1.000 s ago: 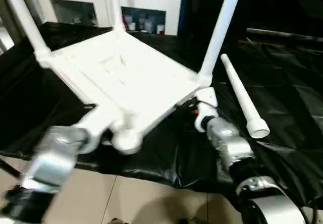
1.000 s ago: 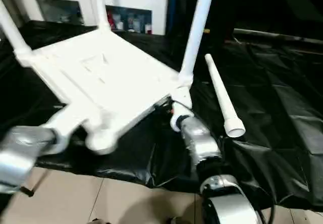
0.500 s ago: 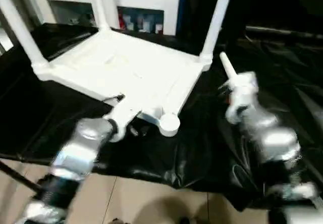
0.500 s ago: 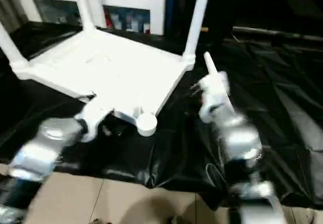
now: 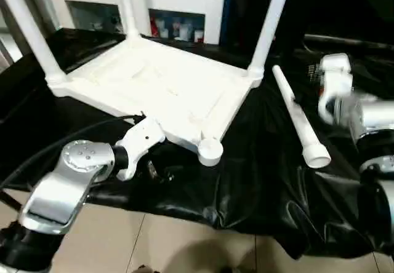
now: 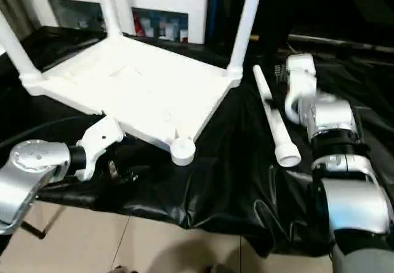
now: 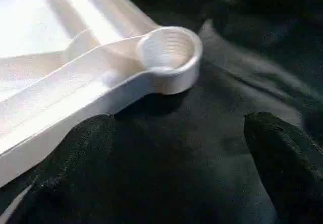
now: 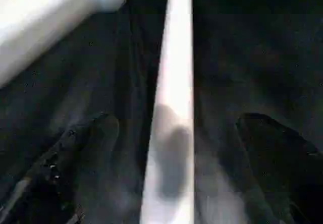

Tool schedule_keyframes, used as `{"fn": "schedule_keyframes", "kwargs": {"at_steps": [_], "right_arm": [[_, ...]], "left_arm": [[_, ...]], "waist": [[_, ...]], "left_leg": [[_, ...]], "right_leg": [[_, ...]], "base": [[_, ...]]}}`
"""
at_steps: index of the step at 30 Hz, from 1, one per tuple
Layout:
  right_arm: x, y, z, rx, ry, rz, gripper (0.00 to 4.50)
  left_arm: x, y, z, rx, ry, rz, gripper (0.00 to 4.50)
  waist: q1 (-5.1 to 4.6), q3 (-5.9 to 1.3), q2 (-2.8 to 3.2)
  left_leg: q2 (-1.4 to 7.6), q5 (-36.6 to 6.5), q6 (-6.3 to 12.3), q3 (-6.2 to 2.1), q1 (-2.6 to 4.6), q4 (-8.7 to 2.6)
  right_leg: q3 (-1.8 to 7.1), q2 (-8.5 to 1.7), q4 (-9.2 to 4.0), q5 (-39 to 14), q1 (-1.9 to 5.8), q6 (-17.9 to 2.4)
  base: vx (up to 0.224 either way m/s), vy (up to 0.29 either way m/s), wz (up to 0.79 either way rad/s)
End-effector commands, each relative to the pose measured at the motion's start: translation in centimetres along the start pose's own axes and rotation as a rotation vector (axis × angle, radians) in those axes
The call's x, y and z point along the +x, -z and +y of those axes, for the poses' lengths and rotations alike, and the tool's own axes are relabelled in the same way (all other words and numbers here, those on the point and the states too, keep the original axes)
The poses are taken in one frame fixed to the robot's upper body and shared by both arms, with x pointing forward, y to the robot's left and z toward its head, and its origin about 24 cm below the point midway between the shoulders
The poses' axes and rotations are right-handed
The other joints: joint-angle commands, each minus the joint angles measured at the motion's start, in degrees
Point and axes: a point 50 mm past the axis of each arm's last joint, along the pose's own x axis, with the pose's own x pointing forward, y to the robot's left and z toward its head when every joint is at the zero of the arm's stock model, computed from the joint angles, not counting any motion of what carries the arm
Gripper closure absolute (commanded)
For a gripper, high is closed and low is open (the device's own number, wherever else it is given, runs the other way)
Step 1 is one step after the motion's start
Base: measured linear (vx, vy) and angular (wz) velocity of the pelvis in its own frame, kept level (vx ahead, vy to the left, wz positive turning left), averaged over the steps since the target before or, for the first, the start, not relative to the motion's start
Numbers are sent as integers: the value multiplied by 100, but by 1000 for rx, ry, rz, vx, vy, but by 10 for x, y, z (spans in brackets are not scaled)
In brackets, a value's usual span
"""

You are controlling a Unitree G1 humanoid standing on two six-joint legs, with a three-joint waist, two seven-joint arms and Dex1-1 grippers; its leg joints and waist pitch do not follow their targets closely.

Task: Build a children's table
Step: Rotate table base, then pick table leg

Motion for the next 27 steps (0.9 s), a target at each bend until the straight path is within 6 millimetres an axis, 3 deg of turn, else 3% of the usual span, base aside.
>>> {"fn": "schedule_keyframes", "kwargs": {"at_steps": [1,2,3,7,12,14,15,24,27], "right_arm": [[-1,0,-4,8,-6,41,15],[-1,2,-4,17,-16,59,15],[0,4,-4,31,-20,75,15],[1,10,-2,51,-60,123,15],[1,18,-1,76,-120,181,31],[1,19,-1,80,-126,187,44],[1,23,-2,92,-140,205,69],[1,35,-5,66,-142,265,148],[1,37,-7,68,-136,275,171]], "left_arm": [[-7,-6,-3,10,24,-10,0],[-9,-7,-4,7,34,-8,0],[-12,-7,-6,11,45,-3,0],[-21,-9,-11,9,64,9,0],[-26,-10,-14,5,68,22,0],[-26,-11,-14,5,68,23,0],[-27,-11,-16,2,68,23,0],[-28,-15,-19,-8,73,13,0],[-28,-15,-18,-7,72,15,0]], "waist": [[-1,-285,6],[-1,-280,-3],[6,-211,21],[15,-115,54],[22,-43,3],[24,-46,12],[13,-36,-35],[32,-50,-53],[27,-50,-67]], "left_leg": [[-9,-1650,-12,22,45,-382],[-15,-1646,16,29,56,-366],[-18,-1685,31,25,40,-386],[-2,-1728,55,21,56,-395],[21,-1499,132,21,21,-405],[31,-1461,124,22,34,-400],[40,-1453,117,33,42,-405],[40,-1127,149,48,30,-392],[40,-1162,149,50,31,-389]], "right_leg": [[153,-200,-404,-1894,327,-1167],[151,-200,-410,-1982,325,-1155],[154,-201,-430,-2062,298,-1144],[145,-202,-446,-2309,274,-1156],[150,-210,-402,-2187,294,-1282],[157,-222,-398,-2155,289,-1310],[160,-213,-402,-2093,287,-1333],[180,-227,-345,-1665,323,-1491],[181,-233,-352,-1754,328,-1470]], "base": [[0,0,0],[0,0,0],[0,0,0],[0,0,0],[0,0,0],[0,0,0],[0,0,0],[0,0,0],[0,0,0]]}}
